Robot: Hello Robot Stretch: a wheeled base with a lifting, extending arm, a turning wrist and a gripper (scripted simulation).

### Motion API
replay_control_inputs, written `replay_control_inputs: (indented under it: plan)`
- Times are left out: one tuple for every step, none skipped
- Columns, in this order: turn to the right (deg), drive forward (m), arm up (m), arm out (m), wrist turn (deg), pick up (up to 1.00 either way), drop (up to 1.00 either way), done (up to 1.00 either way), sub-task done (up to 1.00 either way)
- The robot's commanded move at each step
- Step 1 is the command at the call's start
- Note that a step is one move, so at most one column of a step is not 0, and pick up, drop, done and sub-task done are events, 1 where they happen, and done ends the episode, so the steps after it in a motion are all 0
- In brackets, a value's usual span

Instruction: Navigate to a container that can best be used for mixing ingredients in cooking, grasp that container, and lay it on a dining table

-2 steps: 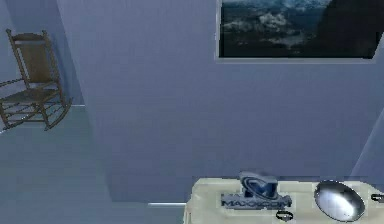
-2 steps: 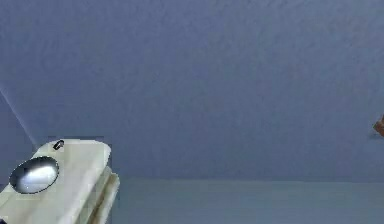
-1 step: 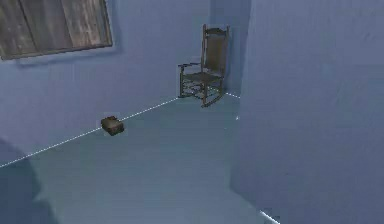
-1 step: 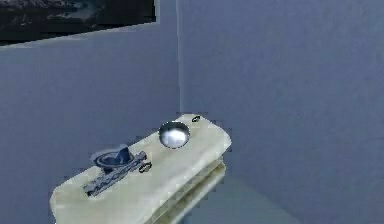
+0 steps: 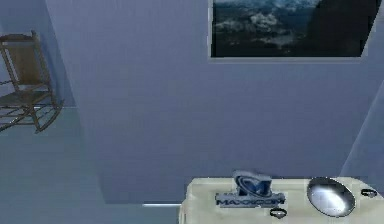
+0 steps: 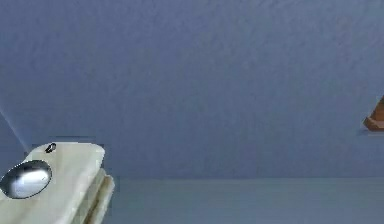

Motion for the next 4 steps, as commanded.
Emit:
replay_control_inputs:
  plan:
    - [42.0, 0.0, 0.0, 0.0, 0.0, 0.0, 0.0, 0.0, 0.0]
    - [0.0, 0.35, 0.0, 0.0, 0.0, 0.0, 0.0, 0.0, 0.0]
    - [-45.0, 0.0, 0.0, 0.0, 0.0, 0.0, 0.0, 0.0, 0.0]
    - [-42.0, 0.0, 0.0, 0.0, 0.0, 0.0, 0.0, 0.0, 0.0]
